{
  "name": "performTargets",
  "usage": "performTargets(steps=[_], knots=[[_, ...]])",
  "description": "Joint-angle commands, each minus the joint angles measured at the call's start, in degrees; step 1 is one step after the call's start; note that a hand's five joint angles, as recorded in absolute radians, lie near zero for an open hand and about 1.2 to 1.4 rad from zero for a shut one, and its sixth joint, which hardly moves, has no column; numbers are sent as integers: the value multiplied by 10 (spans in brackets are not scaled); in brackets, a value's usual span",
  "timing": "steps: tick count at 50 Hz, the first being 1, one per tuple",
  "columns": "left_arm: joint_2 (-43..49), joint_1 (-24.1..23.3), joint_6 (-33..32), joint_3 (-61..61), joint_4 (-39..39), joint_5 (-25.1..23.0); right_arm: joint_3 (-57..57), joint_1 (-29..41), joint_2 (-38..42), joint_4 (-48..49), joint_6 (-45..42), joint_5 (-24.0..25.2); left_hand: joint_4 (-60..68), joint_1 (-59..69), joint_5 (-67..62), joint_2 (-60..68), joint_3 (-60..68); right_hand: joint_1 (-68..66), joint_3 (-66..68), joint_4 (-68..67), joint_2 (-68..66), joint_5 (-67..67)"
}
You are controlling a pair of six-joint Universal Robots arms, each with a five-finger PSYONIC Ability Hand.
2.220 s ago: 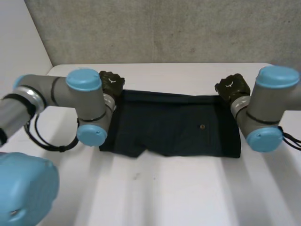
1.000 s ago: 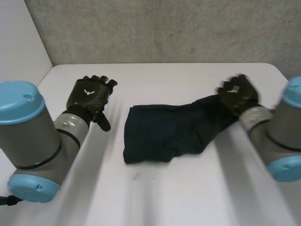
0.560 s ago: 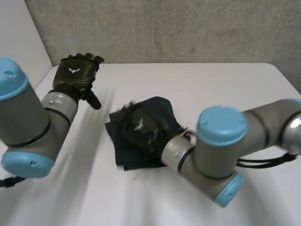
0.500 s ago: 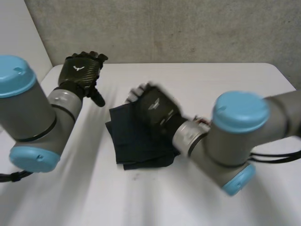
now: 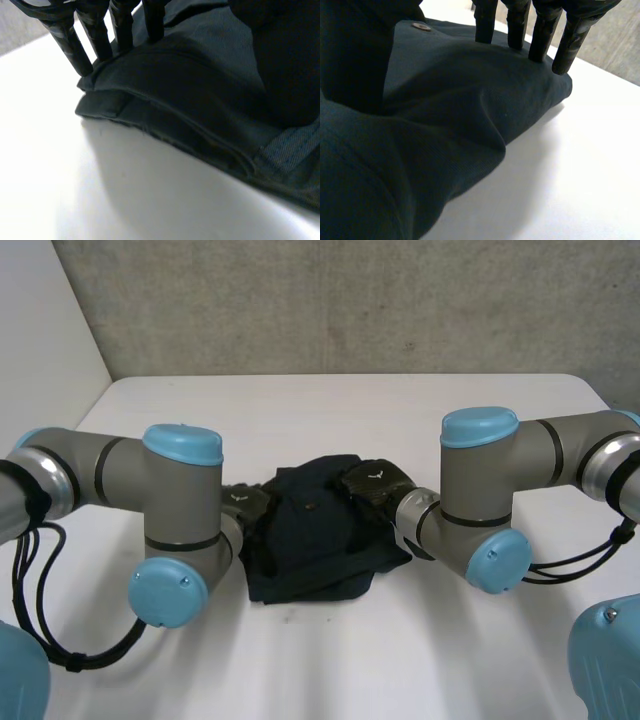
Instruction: Fold the shorts.
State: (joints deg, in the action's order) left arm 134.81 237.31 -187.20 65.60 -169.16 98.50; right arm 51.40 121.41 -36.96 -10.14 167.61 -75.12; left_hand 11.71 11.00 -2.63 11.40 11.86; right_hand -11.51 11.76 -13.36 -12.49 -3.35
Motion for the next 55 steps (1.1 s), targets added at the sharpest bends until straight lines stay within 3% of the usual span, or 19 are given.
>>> performTargets(steps=[1,7,11,13,16,19,27,34,55], knots=[[-34,-1,-2,-3,15,-2,2,1,-56,-31,-54,-10,-1,6,11,2,-3,15,-18,34,25,34],[-138,1,1,0,7,-2,32,0,-149,-12,-36,-50,-12,-4,21,-9,-13,15,-18,34,25,34],[-222,7,3,3,1,-2,68,-7,-230,41,-3,-122,-17,-9,26,-14,-18,15,-18,34,25,34],[-269,17,4,6,0,-2,99,-22,-281,68,15,-182,-17,-9,26,-14,-18,15,-18,34,25,34],[-325,59,4,10,7,0,134,-43,-345,79,18,-246,-17,-9,26,-14,-18,15,-18,34,25,34],[-358,83,10,18,17,0,159,-53,-386,72,14,-271,-17,-9,26,-14,-18,15,-18,34,25,34],[-394,96,16,25,62,-30,221,-78,-459,44,7,-238,-17,-9,26,-14,-18,15,-18,34,25,34],[-395,94,17,37,61,-33,224,-96,-458,42,10,-213,-17,-9,26,-14,-18,15,-18,34,25,34],[-395,95,16,56,56,-35,238,-94,-463,43,3,-209,-15,-8,24,-12,-16,15,-18,34,25,34]])
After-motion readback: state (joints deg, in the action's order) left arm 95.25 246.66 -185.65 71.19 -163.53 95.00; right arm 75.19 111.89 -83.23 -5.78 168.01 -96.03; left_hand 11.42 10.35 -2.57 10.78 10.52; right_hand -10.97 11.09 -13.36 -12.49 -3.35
